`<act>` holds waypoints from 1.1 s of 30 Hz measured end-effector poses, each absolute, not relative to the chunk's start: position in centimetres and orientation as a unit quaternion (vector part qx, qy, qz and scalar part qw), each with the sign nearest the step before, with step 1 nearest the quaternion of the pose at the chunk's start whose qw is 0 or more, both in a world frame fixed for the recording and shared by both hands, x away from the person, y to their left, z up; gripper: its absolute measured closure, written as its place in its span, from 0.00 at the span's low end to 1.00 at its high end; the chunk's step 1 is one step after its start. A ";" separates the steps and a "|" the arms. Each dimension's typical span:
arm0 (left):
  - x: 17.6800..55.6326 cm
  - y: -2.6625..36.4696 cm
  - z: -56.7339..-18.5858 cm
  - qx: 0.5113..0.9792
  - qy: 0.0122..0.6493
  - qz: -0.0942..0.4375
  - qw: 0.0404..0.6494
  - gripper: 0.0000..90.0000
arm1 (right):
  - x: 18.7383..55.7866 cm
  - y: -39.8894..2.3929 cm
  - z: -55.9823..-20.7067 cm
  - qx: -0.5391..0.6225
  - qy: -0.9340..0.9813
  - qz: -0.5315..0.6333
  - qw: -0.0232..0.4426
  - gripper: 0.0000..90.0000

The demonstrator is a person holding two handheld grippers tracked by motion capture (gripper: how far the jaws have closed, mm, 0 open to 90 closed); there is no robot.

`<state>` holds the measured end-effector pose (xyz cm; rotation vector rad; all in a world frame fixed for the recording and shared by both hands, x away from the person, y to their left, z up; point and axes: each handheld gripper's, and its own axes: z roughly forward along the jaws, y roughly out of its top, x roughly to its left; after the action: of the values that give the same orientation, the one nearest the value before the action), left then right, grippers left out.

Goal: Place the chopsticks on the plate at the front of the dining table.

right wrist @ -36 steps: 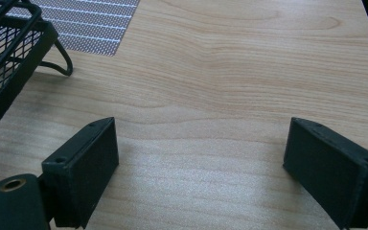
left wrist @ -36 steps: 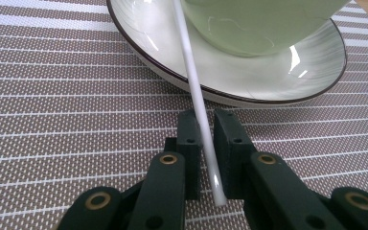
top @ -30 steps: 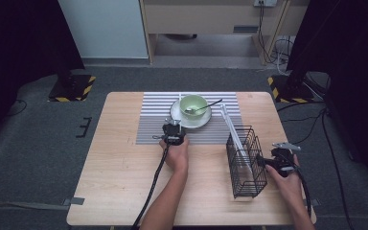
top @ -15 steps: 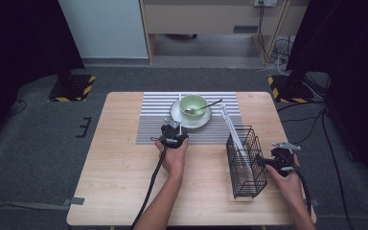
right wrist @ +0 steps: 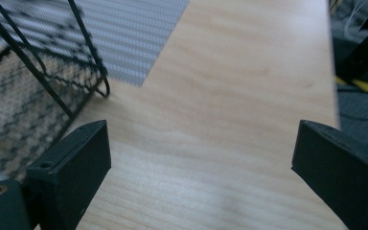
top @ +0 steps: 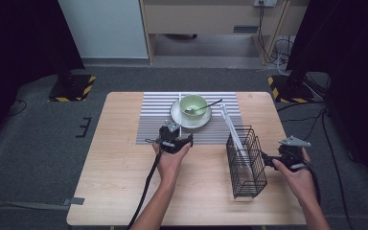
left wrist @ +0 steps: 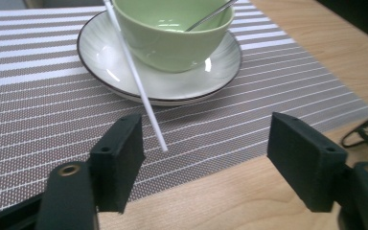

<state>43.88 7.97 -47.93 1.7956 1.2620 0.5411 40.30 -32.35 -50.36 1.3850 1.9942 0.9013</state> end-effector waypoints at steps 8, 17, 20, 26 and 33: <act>42.5 9.4 -46.6 0.727 0.479 0.193 0.453 0.23 | 40.0 -31.4 -42.9 0.483 0.748 0.351 0.290 0.09; 42.2 10.7 -46.0 0.730 0.460 0.181 0.472 0.14 | 40.0 -30.4 -37.8 0.463 0.749 0.386 0.275 0.16; 42.0 10.8 -45.7 0.735 0.451 0.174 0.475 0.11 | 40.3 -29.7 -36.3 0.450 0.755 0.388 0.277 0.19; 41.6 10.7 -45.4 0.739 0.443 0.160 0.482 0.09 | 40.6 -28.6 -34.7 0.435 0.759 0.404 0.268 0.27; 41.4 10.9 -45.1 0.740 0.439 0.162 0.484 0.08 | 41.0 -26.3 -33.5 0.403 0.775 0.416 0.255 0.39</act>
<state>41.38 10.90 -45.08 1.8011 1.0681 0.3948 41.02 -26.26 -33.53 1.0933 2.1033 1.1295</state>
